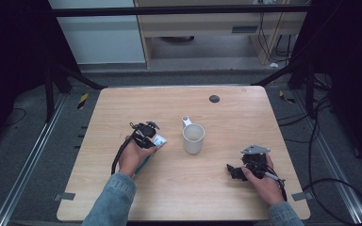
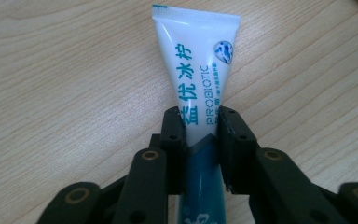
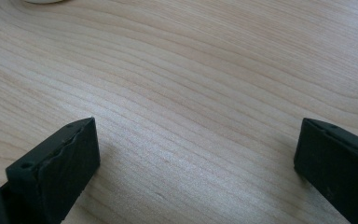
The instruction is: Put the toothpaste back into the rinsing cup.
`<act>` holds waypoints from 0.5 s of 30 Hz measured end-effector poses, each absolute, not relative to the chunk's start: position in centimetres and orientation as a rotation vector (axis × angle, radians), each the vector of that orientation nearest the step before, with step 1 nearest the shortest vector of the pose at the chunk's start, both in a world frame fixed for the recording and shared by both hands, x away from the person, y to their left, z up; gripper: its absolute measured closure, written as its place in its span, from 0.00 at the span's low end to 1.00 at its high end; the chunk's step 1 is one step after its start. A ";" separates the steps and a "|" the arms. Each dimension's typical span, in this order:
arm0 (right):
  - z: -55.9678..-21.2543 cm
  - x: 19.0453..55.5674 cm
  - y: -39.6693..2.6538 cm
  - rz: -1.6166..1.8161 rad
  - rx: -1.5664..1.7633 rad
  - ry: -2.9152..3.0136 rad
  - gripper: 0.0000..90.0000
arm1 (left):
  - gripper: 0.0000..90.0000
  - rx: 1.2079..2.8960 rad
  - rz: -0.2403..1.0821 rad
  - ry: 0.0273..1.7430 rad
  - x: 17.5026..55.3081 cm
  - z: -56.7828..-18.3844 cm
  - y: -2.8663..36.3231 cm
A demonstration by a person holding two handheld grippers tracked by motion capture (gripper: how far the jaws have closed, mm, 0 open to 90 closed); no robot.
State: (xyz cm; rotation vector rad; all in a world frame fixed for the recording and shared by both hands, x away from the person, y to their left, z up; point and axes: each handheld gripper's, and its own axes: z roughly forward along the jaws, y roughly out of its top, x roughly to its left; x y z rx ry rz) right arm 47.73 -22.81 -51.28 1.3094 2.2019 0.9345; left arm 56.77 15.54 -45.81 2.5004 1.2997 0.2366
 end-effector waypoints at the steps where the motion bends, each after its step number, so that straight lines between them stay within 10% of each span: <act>1: -51.3 47.7 -22.8 0.935 1.310 2.202 0.00 | 0.85 2.501 0.238 1.302 56.7 -45.8 15.6; 15: -51.3 47.8 -22.8 0.936 1.318 2.200 0.00 | 0.86 2.394 0.322 1.280 54.5 -42.9 16.9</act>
